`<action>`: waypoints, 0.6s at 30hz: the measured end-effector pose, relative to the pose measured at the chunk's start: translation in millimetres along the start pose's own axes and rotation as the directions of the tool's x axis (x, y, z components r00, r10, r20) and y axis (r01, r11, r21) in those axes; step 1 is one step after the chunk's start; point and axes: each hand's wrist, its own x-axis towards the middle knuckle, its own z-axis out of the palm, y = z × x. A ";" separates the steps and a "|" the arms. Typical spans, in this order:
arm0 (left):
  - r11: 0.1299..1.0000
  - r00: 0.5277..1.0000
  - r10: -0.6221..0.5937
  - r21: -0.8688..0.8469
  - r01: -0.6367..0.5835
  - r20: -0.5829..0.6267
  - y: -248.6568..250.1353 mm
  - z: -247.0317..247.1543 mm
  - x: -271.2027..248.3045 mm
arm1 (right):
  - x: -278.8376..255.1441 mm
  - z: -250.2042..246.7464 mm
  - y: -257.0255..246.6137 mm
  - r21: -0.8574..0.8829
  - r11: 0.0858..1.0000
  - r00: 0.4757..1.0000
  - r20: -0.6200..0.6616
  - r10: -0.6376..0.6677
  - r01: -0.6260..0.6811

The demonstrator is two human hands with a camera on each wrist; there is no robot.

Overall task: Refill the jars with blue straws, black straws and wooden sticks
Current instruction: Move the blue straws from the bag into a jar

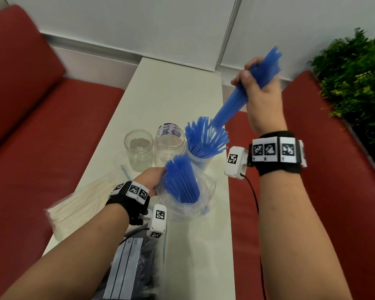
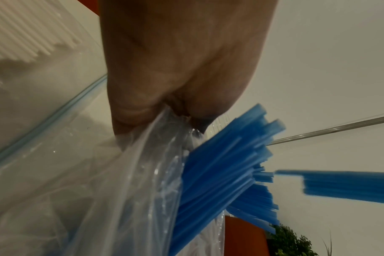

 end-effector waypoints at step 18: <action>1.000 1.000 -0.006 0.000 0.006 -0.013 8.2 -2.8 9.2 | -9.9 9.5 140.5 -0.285 0.905 0.947 -0.042 0.317 -0.316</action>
